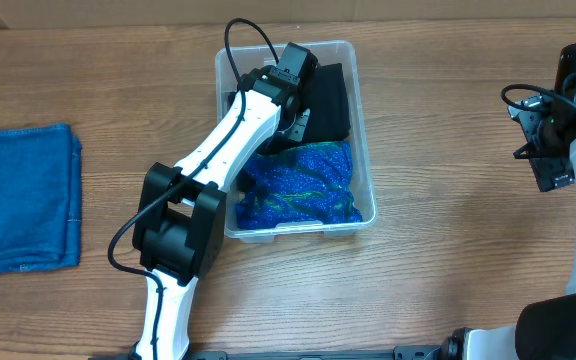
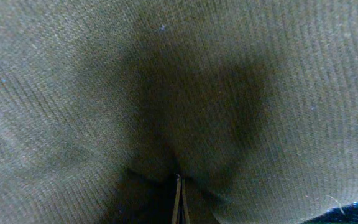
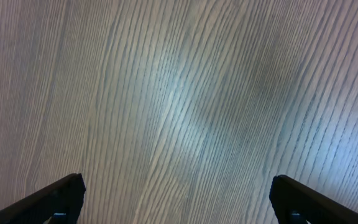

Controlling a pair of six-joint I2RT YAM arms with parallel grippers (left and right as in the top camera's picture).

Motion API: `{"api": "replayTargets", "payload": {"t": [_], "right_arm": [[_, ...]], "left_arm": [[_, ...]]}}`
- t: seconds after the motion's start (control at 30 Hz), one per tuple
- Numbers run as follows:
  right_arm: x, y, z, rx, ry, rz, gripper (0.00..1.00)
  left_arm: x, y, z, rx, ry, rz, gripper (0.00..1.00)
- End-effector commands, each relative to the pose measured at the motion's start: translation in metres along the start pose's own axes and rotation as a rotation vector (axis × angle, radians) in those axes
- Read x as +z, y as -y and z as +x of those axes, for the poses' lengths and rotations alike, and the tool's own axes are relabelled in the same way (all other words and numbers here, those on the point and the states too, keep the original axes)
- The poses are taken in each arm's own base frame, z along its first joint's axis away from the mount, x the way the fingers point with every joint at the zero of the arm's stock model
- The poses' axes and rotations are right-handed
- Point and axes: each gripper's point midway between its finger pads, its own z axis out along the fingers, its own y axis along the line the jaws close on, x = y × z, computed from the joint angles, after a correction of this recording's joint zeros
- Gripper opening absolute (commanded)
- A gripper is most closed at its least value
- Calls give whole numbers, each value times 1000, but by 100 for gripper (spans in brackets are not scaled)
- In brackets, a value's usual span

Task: Pack container
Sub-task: 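Release the black cloth and press it into the bin's back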

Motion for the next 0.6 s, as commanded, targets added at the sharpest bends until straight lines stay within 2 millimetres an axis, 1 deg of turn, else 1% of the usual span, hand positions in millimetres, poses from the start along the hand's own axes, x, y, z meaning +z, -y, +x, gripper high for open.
{"api": "replayTargets", "payload": {"t": [0.0,0.07,0.13,0.17,0.23,0.43,0.47,0.57], "right_arm": [[-1,0,-2,8,6,-4,100],[-1,0,-2,8,6,-4,100],[-1,0,-2,8,6,-4,100],[-1,0,-2,8,6,-4,100],[-1,0,-2,8,6,-4,100],[-1,0,-2,8,6,-4,100],[-1,0,-2,7,6,-4,100],[-1,0,-2,8,6,-4,100]], "left_arm": [[-14,-60,-6,-77,28,-186,4],[-44,-69,-19,-103,98,-188,5],[-62,-75,-24,-121,134,-186,5],[-64,-74,-24,-122,137,-172,4],[-63,-69,-23,-120,129,-140,4],[-59,-43,-20,-112,104,10,4],[-58,-41,-20,-112,101,19,4],[-44,-39,-12,-108,65,24,4]]}}
